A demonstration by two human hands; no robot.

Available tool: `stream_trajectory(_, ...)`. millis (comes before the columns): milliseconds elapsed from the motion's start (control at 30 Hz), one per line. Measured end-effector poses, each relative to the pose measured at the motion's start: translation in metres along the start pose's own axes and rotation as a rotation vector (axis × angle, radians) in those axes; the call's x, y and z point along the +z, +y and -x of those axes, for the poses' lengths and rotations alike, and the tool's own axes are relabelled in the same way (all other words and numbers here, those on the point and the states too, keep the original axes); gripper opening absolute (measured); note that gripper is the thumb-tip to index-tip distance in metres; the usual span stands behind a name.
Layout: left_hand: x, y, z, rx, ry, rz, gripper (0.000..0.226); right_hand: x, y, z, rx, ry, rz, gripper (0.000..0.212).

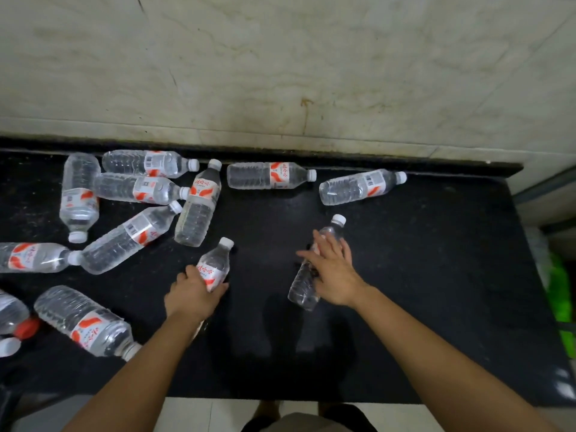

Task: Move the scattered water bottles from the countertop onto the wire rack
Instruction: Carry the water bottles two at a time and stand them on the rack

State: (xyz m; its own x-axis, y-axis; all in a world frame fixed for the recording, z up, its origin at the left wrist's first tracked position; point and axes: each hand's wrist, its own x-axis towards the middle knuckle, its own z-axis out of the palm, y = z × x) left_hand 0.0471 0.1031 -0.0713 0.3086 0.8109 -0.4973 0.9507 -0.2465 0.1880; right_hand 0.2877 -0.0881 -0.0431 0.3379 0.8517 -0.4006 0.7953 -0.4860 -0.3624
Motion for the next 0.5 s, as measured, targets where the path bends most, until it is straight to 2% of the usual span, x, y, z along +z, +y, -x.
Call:
stream_trajectory(67, 0.007, 0.014, 0.004, 0.01, 0.01, 0.042, 0.073, 0.001, -0.006, -0.008, 0.17, 0.213, -0.13, 0.069)
stream_trajectory(133, 0.014, 0.023, 0.008, 0.024, 0.015, 0.053, 0.072, 0.003, -0.013, -0.018, 0.425, 0.339, -0.269, 0.093)
stream_trajectory(200, 0.019, 0.026, 0.012, 0.028, 0.024, 0.077, 0.072, 0.008, -0.02, -0.027, 0.667, 0.312, -0.412, 0.12)
stream_trajectory(233, 0.022, 0.026, 0.015, 0.028, 0.033, 0.094, 0.072, 0.014, -0.021, -0.031, 0.759, 0.265, -0.487, 0.125)
stream_trajectory(267, 0.024, 0.025, 0.017, 0.026, 0.044, 0.117, 0.071, 0.018, -0.022, -0.033, 0.833, 0.218, -0.58, 0.122)
stream_trajectory(333, 0.025, 0.022, 0.02, 0.013, 0.055, 0.181, 0.07, 0.022, -0.022, -0.032, 0.922, 0.175, -0.802, 0.102)
stream_trajectory(433, 0.017, 0.019, 0.021, -0.021, 0.034, 0.281, 0.068, 0.021, -0.017, -0.023, 0.893, 0.211, -0.922, 0.068)
stream_trajectory(500, 0.008, 0.017, 0.022, -0.029, 0.035, 0.328, 0.065, 0.014, -0.019, -0.013, 0.847, 0.255, -0.945, 0.059)
